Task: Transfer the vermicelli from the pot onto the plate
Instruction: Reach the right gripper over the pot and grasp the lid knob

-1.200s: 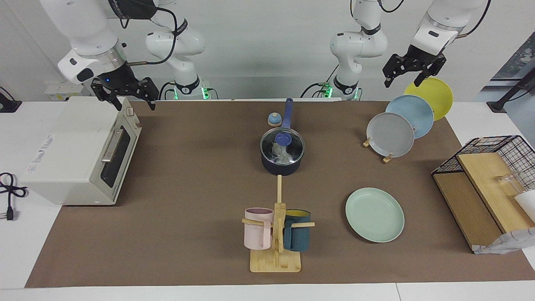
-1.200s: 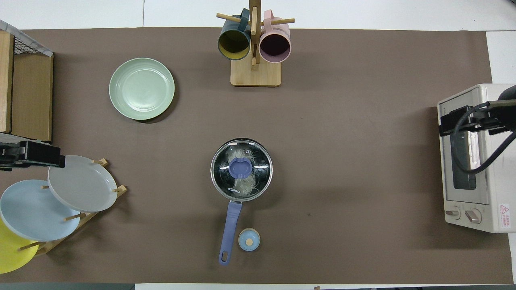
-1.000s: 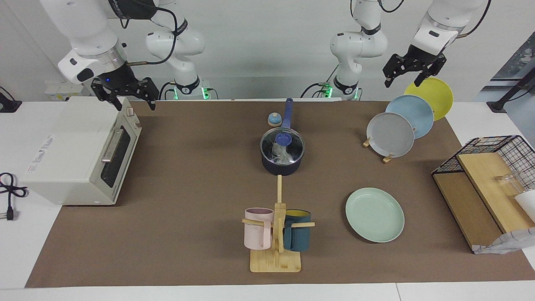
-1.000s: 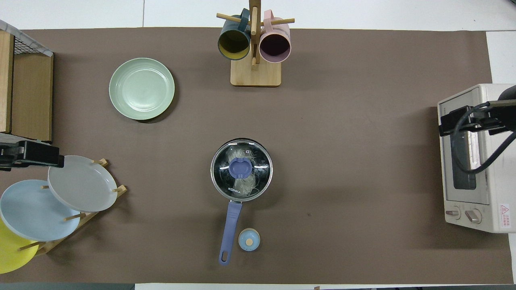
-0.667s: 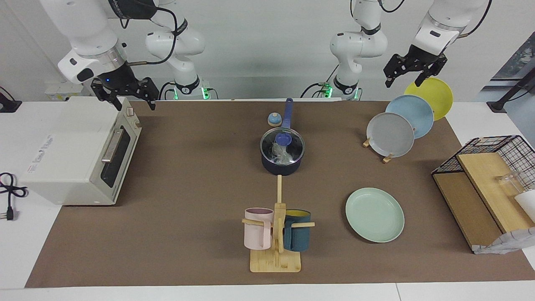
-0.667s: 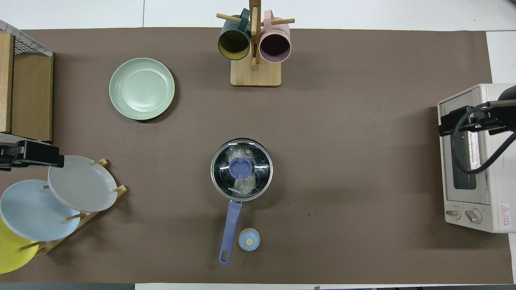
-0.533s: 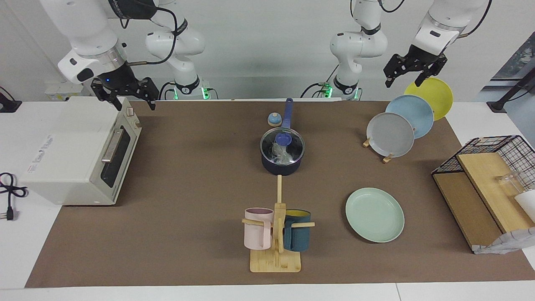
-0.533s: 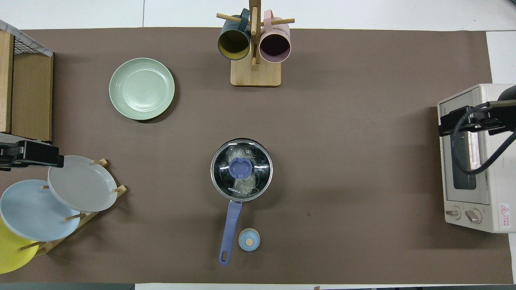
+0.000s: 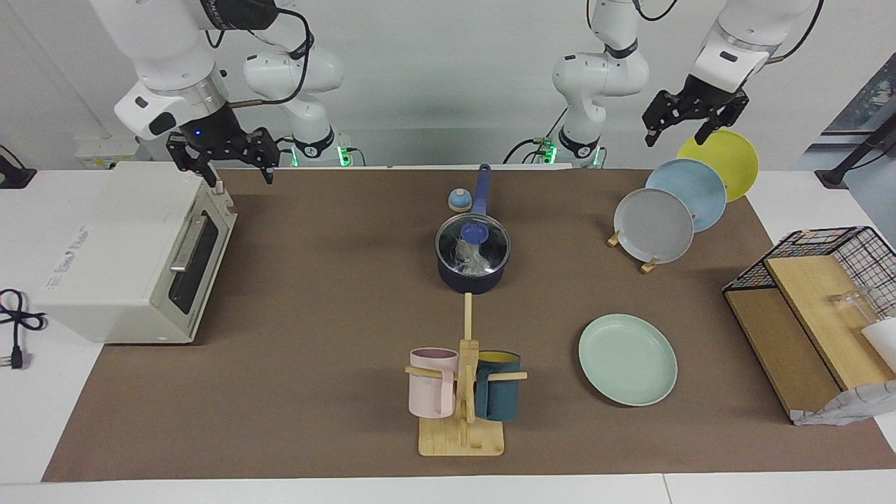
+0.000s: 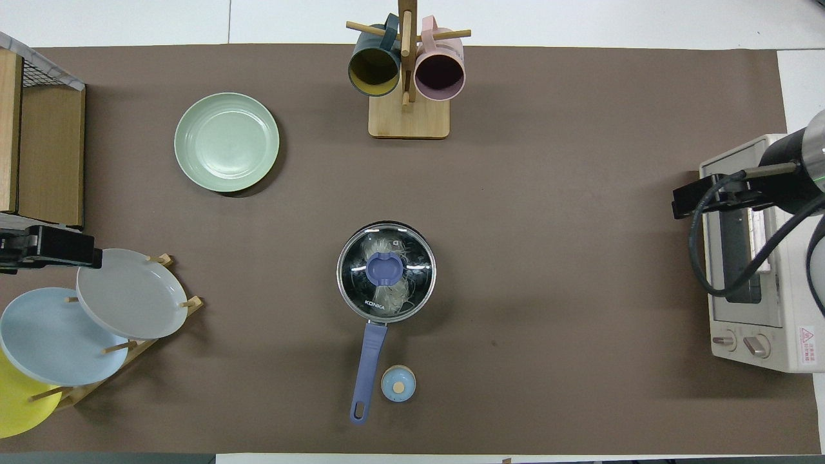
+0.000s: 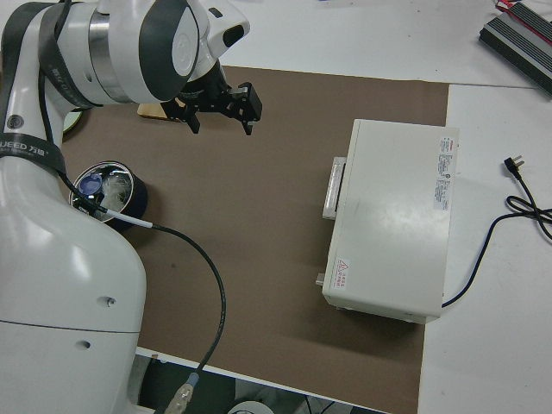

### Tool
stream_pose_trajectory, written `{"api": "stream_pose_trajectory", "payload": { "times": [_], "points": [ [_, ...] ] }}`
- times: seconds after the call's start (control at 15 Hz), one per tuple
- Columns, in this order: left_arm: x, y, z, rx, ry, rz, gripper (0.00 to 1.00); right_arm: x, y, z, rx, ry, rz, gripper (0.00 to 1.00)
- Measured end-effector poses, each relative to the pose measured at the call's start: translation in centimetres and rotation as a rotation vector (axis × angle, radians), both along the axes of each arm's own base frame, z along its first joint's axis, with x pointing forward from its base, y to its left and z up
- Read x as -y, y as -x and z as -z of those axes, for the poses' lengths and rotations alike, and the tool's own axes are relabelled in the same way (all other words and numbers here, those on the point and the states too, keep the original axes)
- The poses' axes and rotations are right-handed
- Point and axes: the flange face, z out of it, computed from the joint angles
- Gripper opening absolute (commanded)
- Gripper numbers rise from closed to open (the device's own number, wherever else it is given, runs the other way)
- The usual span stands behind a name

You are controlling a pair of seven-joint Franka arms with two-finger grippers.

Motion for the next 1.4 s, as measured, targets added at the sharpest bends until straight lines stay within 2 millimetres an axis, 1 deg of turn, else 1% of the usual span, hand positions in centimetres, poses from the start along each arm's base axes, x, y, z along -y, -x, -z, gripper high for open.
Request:
{"api": "stream_pose_trajectory", "payload": {
  "times": [0.07, 0.13, 0.2, 0.33, 0.53, 0.6, 0.67, 0.93, 1.13, 1.27, 1.33, 1.4],
  "points": [
    [0.0, 0.0, 0.0, 0.0, 0.0, 0.0, 1.0, -1.2, 0.1, -0.2, 0.003, -0.004, -0.007, 1.0],
    [0.0, 0.0, 0.0, 0.0, 0.0, 0.0, 1.0, -2.9, 0.1, -0.2, 0.005, -0.004, -0.001, 1.0],
    [0.0, 0.0, 0.0, 0.001, 0.0, 0.0, 1.0, -5.1, 0.2, -0.2, 0.005, -0.003, 0.016, 1.0],
    [0.0, 0.1, -0.1, 0.001, 0.0, 0.001, 1.0, -10.5, 0.5, 0.8, -0.01, 0.007, 0.05, 1.0],
    [0.0, 0.1, -0.1, 0.002, 0.0, -0.001, 1.0, -18.8, 0.8, 3.1, -0.022, 0.024, 0.07, 1.0],
    [0.0, 0.1, -0.1, 0.002, 0.0, -0.002, 1.0, -21.3, 0.8, 3.8, -0.02, 0.027, 0.081, 1.0],
    [-0.1, 0.1, -0.1, 0.002, 0.0, -0.003, 1.0, -23.2, 0.8, 4.4, -0.014, 0.026, 0.093, 1.0],
    [-0.3, 0.0, -0.1, 0.004, 0.0, -0.023, 1.0, -29.2, 0.5, 7.1, 0.018, -0.016, 0.15, 1.0],
    [-0.5, -0.1, -0.1, 0.006, 0.0, -0.042, 1.0, -34.4, 1.3, 9.5, 0.064, -0.059, 0.147, 1.0],
    [-0.6, -0.1, -0.2, 0.008, 0.001, -0.046, 1.0, -37.3, 2.1, 12.0, 0.072, -0.058, 0.13, 1.0],
    [-0.6, -0.1, -0.2, 0.008, 0.001, -0.047, 1.0, -38.3, 2.2, 13.6, 0.077, -0.038, 0.114, 1.0],
    [-0.6, -0.1, -0.2, 0.009, 0.001, -0.048, 1.0, -38.9, 2.2, 15.1, 0.079, -0.016, 0.102, 1.0]
  ]
}}
